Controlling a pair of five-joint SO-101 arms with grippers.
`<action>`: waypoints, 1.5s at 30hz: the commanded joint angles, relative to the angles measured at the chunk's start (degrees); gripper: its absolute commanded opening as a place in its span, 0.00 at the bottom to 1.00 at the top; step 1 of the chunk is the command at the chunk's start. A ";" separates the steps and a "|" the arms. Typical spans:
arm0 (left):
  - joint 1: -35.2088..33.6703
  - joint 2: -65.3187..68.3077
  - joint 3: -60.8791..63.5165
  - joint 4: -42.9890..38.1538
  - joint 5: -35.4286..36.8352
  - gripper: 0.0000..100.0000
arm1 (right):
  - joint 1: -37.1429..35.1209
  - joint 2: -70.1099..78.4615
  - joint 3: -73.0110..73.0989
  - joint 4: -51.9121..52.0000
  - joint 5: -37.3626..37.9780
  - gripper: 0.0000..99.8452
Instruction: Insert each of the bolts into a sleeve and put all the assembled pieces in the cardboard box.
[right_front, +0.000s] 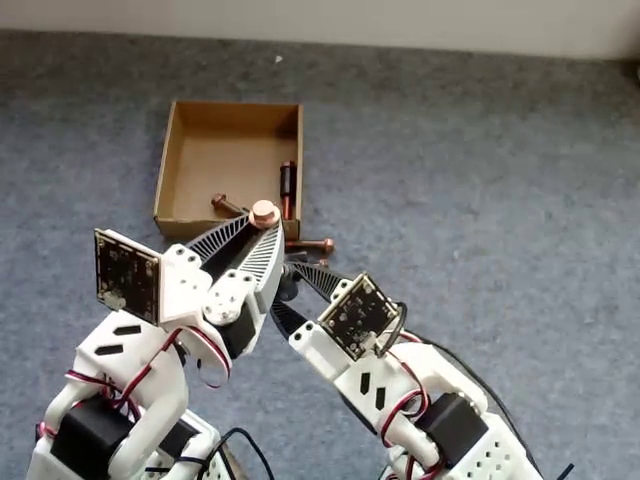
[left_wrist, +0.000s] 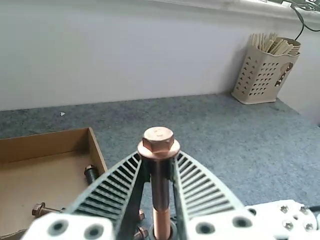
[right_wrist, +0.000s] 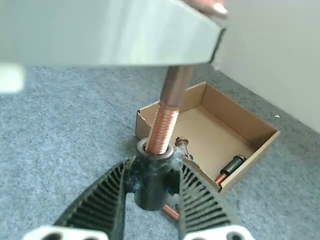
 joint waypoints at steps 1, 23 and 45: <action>0.13 -0.48 -0.22 -1.49 0.70 0.01 | 0.66 -1.01 -0.75 -2.07 0.18 0.00; 0.22 -0.57 3.47 13.80 -12.40 0.22 | 5.49 -0.66 -0.92 -2.15 -3.43 0.00; -20.79 -21.67 15.08 17.23 -18.90 0.22 | 12.62 3.21 5.93 0.13 -3.52 0.00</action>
